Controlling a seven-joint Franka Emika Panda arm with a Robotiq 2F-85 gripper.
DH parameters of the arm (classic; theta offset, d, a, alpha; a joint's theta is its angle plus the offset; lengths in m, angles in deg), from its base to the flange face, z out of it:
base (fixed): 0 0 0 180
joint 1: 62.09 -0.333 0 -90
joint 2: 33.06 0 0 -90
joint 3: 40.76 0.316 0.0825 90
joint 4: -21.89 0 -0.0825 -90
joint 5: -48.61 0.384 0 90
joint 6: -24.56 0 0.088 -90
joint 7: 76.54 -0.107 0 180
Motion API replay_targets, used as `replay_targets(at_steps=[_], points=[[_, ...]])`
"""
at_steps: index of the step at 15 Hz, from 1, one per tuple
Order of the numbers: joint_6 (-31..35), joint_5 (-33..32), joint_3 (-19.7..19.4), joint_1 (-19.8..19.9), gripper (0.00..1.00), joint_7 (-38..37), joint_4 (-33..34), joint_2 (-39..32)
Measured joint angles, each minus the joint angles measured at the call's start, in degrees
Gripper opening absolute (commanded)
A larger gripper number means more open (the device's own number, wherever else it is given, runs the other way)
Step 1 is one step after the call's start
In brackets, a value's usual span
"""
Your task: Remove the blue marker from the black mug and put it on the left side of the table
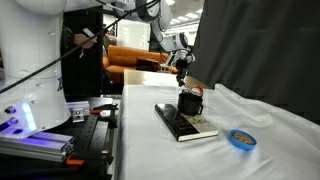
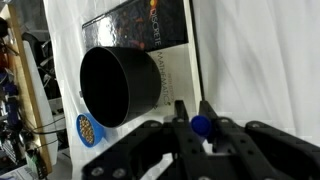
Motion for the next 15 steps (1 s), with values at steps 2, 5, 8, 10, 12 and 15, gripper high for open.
replay_targets(at_steps=[2, 5, 8, 10, 12, 15], points=[[0.0, 0.0, 0.0, -0.1, 0.05, -0.1, 0.0, 0.0], [0.0, 0.0, 0.1, -0.1, 0.05, -0.2, 0.0, 0.0], [-0.6, 0.0, 0.2, -0.4, 0.05, -0.3, 0.0, 0.0], [-1.0, 0.1, 0.7, -1.1, 0.05, -0.4, -0.1, 0.0], [-1.1, 0.6, 1.4, -2.1, 0.05, -0.6, -0.1, -0.1], [-1.3, 1.2, 2.1, -3.5, 0.05, -0.8, -0.1, -0.4]])
